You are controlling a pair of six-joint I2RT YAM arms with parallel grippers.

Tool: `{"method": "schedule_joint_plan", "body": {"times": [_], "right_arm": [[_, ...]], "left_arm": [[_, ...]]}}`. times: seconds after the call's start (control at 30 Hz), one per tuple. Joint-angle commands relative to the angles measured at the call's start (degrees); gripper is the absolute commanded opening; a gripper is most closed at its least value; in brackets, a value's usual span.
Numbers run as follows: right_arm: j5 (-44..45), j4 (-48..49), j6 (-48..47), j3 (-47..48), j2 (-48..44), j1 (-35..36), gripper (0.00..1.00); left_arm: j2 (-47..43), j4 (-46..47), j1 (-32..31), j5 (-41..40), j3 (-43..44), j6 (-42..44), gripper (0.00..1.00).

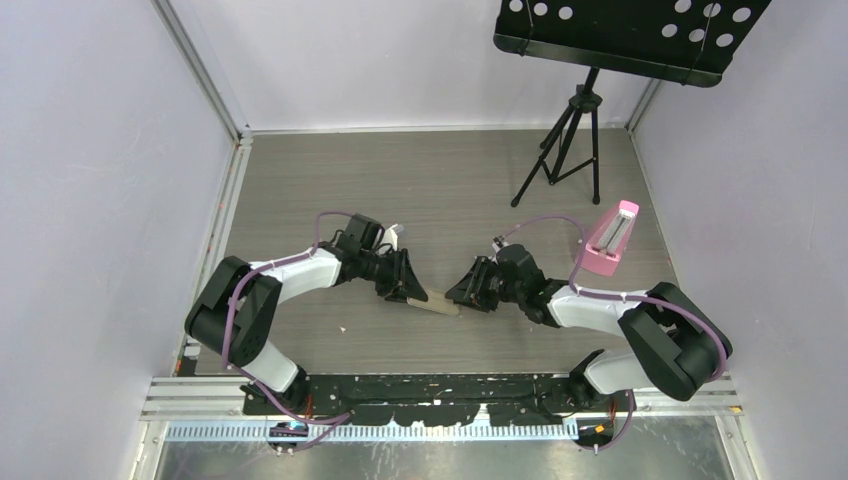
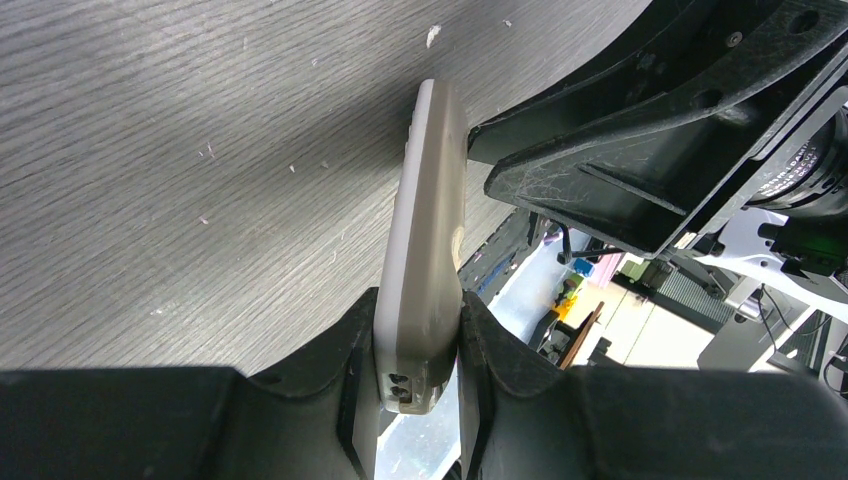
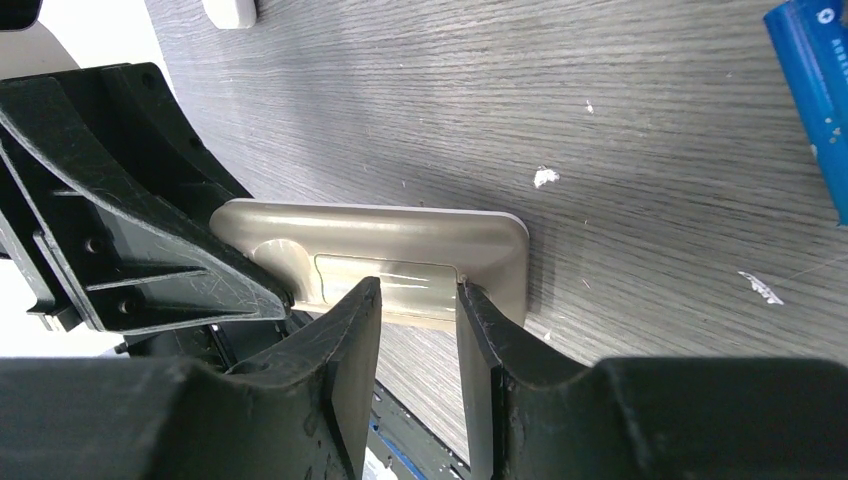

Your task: Load the batteries into the remote control

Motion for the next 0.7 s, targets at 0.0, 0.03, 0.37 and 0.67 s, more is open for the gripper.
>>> {"method": "schedule_joint_plan", "body": {"times": [0.0, 0.03, 0.37, 0.67], "right_arm": [[1.4, 0.6, -0.55, 0.63, 0.65, 0.43, 0.4], [1.4, 0.93, -0.49, 0.38, 0.73, 0.42, 0.4], [2.8, -1.03, -1.06, 0.55, 0.64, 0.43, 0.41], [3.68, -2.26, -1.62, 0.73, 0.22, 0.43, 0.41]], "left_arm": [[1.63, -4.2, -0.52, -7.57, -0.62, 2.44, 0.0], [1.55, -4.26, -0.51, -7.59, -0.62, 2.44, 0.0], [1.65, -4.31, -0.51, -7.59, -0.59, 2.43, 0.0], [1.56, -4.39, -0.52, -7.76, -0.61, 2.43, 0.0]]}}
